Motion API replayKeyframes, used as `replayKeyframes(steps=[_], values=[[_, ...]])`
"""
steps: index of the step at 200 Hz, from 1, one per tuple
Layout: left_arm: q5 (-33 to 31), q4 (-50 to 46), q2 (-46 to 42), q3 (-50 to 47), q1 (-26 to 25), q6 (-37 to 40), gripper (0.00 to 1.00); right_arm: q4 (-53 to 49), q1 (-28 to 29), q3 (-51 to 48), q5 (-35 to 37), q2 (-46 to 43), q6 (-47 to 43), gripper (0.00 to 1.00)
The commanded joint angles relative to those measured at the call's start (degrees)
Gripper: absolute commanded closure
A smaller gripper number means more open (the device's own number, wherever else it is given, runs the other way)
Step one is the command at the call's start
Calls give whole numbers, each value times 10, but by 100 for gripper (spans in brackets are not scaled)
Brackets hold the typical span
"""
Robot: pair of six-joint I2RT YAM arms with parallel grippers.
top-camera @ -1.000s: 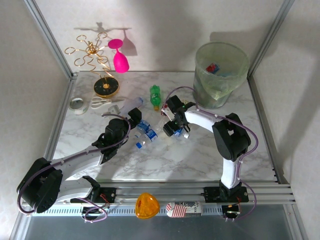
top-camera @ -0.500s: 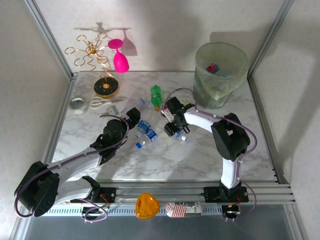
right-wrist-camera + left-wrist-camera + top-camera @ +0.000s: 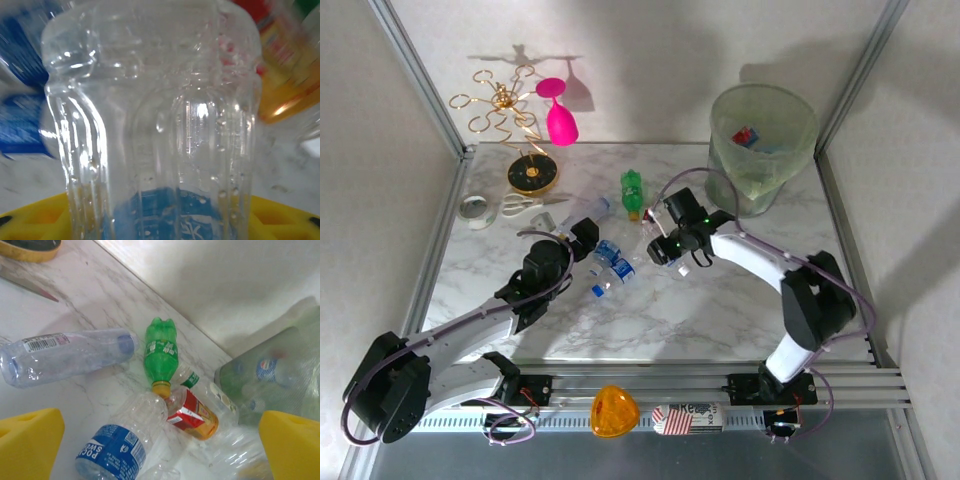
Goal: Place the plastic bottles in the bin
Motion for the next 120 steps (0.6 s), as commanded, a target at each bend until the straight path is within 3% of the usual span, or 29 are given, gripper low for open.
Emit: replayKeyframes(steps=[1, 44, 78, 120], values=[[45, -28, 2, 35, 5, 16, 0, 68, 1, 5, -18, -58, 37, 46], [85, -45, 19, 64, 4, 21, 0, 130, -25, 62, 2, -104, 110, 47], [100, -39, 41, 89, 4, 36, 0, 163, -79, 123, 19, -117, 161, 47], [62, 2, 62, 98, 4, 90, 0, 226, -150, 157, 74, -129, 176, 48]])
